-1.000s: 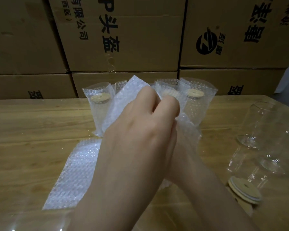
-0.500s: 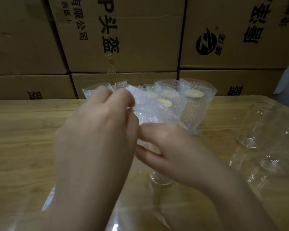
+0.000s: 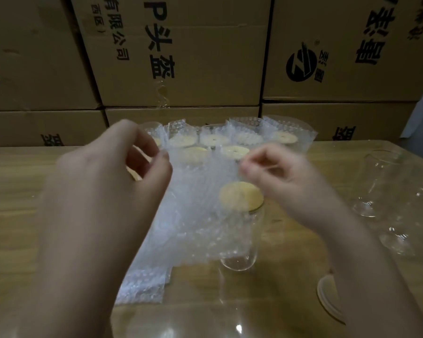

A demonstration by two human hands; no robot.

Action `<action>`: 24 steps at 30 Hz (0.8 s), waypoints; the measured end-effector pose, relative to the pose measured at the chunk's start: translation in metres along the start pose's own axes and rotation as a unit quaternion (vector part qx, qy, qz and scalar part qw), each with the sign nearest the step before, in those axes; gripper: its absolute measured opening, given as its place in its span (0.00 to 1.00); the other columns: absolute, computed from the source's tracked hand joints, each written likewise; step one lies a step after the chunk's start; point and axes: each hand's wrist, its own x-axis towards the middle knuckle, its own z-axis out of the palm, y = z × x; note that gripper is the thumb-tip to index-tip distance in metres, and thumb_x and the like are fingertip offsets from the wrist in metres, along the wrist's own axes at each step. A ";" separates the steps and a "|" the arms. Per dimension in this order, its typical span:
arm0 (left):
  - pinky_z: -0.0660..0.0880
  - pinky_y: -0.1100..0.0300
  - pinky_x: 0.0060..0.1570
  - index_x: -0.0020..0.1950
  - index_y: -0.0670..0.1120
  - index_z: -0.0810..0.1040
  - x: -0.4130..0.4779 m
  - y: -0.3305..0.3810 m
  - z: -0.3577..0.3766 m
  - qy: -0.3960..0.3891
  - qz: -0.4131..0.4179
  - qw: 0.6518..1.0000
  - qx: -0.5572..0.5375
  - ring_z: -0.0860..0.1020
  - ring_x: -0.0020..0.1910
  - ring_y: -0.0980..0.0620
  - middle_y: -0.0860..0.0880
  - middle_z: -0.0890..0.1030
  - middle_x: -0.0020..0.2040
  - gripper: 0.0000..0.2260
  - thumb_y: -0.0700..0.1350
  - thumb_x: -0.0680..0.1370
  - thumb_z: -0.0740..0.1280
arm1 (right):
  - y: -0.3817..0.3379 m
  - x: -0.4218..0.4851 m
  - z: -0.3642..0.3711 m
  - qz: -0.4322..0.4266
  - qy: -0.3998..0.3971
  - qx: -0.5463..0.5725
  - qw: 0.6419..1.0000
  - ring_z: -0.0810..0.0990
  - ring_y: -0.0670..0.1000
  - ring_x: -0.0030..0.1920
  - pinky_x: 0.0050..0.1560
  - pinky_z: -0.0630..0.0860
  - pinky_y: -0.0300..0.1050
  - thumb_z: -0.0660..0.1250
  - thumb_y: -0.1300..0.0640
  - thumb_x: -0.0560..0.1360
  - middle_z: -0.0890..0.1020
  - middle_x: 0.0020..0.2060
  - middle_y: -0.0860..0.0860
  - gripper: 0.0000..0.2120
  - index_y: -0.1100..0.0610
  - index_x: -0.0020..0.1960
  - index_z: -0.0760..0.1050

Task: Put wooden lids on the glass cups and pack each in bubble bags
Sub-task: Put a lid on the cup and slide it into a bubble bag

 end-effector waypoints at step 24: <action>0.59 0.62 0.28 0.37 0.52 0.73 0.010 -0.020 0.061 -0.028 -0.121 0.991 0.041 0.72 0.31 0.58 0.55 0.76 0.33 0.08 0.50 0.76 0.64 | 0.025 0.003 0.008 0.024 -0.171 -0.229 0.958 0.72 0.39 0.43 0.39 0.71 0.42 0.73 0.42 0.64 0.68 0.49 0.37 0.23 0.41 0.48 0.61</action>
